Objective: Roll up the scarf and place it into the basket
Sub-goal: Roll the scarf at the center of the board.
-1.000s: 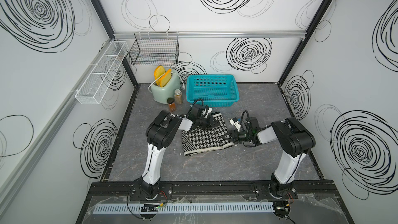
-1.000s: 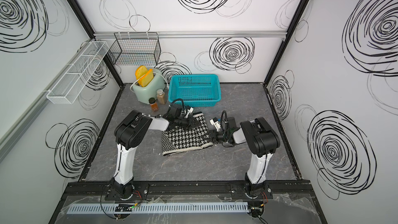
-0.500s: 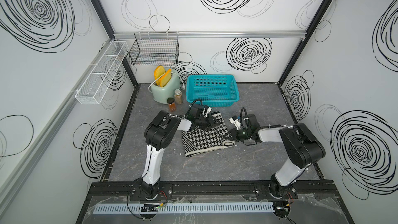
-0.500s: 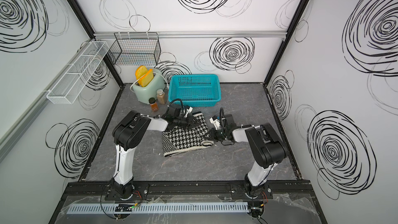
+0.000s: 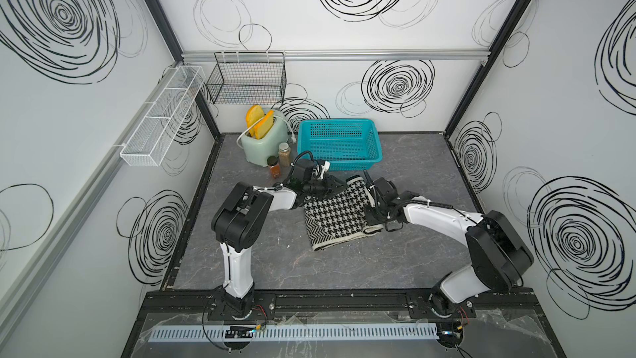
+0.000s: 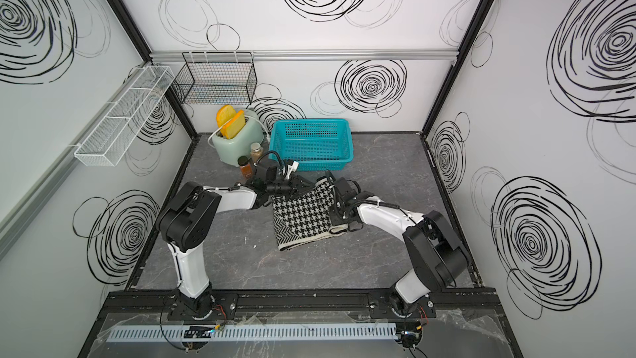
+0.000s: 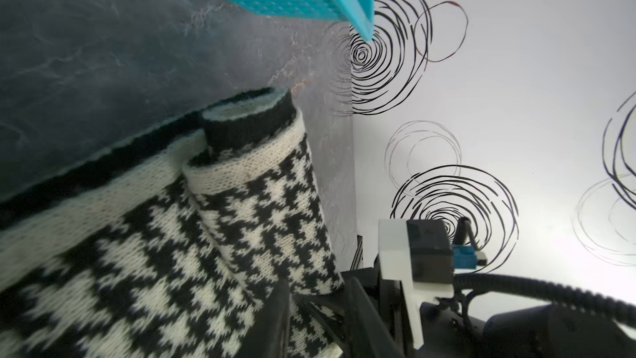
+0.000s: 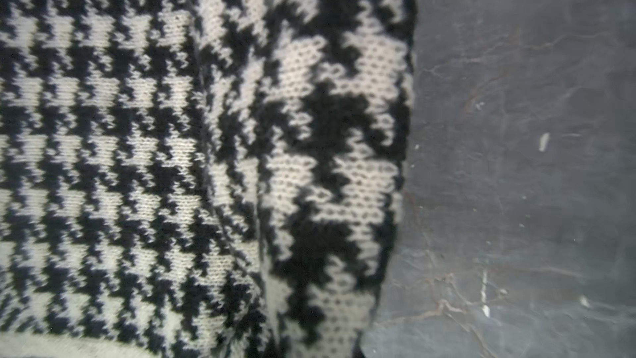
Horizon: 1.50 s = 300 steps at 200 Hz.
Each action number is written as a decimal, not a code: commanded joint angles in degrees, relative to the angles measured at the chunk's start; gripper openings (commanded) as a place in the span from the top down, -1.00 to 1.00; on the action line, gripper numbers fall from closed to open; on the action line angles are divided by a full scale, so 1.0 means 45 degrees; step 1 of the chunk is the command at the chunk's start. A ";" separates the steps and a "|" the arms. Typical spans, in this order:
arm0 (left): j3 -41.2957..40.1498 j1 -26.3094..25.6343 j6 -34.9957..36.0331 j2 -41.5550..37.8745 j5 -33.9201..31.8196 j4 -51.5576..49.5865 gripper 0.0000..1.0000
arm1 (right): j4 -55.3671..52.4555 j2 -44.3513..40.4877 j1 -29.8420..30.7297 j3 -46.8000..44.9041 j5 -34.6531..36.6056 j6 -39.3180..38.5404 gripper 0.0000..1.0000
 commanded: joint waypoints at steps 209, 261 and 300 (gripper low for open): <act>0.1247 0.0531 0.4060 -0.1918 0.2201 -0.4356 0.41 | -0.1539 0.6143 0.6537 0.3787 0.5364 0.0948 1.00; 0.1188 0.0404 0.4105 -0.0377 0.2707 -0.4017 0.41 | -0.1121 0.5791 0.6479 0.3349 0.4996 0.0696 1.00; 0.1132 0.0449 0.5138 0.0702 0.1950 -0.5234 0.41 | -0.0820 0.5285 0.6361 0.3069 0.4812 0.0616 0.76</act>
